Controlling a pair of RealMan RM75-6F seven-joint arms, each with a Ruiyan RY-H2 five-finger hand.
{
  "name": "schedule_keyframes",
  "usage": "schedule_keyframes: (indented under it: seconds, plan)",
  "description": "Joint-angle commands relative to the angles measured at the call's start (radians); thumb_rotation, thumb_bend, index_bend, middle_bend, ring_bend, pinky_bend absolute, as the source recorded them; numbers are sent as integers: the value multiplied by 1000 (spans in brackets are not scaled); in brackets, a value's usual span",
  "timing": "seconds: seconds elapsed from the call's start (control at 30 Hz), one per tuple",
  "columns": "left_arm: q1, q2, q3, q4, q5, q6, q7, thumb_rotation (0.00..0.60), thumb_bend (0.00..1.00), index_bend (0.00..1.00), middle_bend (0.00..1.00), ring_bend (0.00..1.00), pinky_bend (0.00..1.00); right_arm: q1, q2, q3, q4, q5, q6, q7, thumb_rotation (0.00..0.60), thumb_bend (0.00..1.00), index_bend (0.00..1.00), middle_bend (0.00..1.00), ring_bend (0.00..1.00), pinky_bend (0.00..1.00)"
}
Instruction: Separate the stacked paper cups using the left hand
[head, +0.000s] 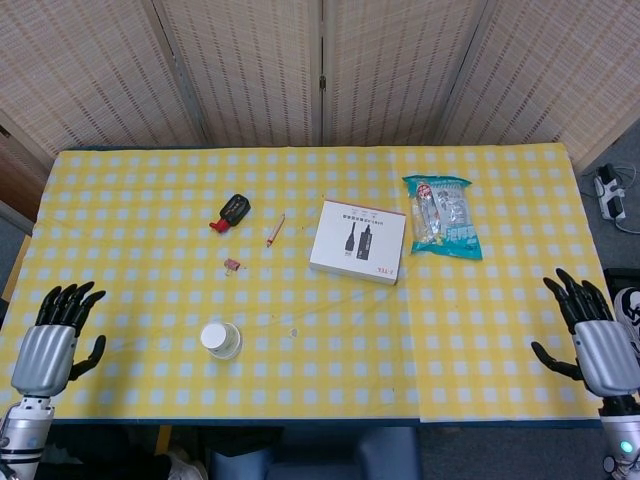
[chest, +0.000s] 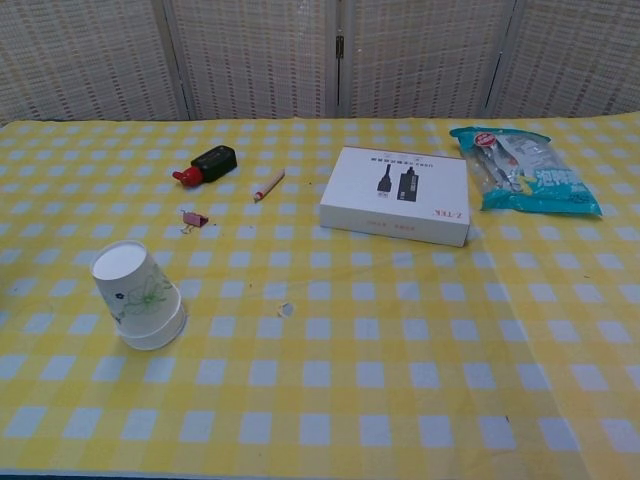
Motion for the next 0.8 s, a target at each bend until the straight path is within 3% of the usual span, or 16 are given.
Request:
schedule_keyframes:
  seconds: [0.03,0.43,0.8]
  plan:
    - [-36,18,9,-2,40,-42,-23,600,496,221,123,94,0,2,3,1,-2,-2,-1,-3,600,303,0,1,86,0]
    - [-211,95,59,-64,159,-296,-79,600,492,188,122,80,0,5,9,0,-16,-7,-4,-18,600,303,0,1,87,0]
    - [-343,87,50,-122,85,-513,-34,600,482,105,73,44,0,5,6,-2,-15,-6,-5,-19,600,303,0,1,86,0]
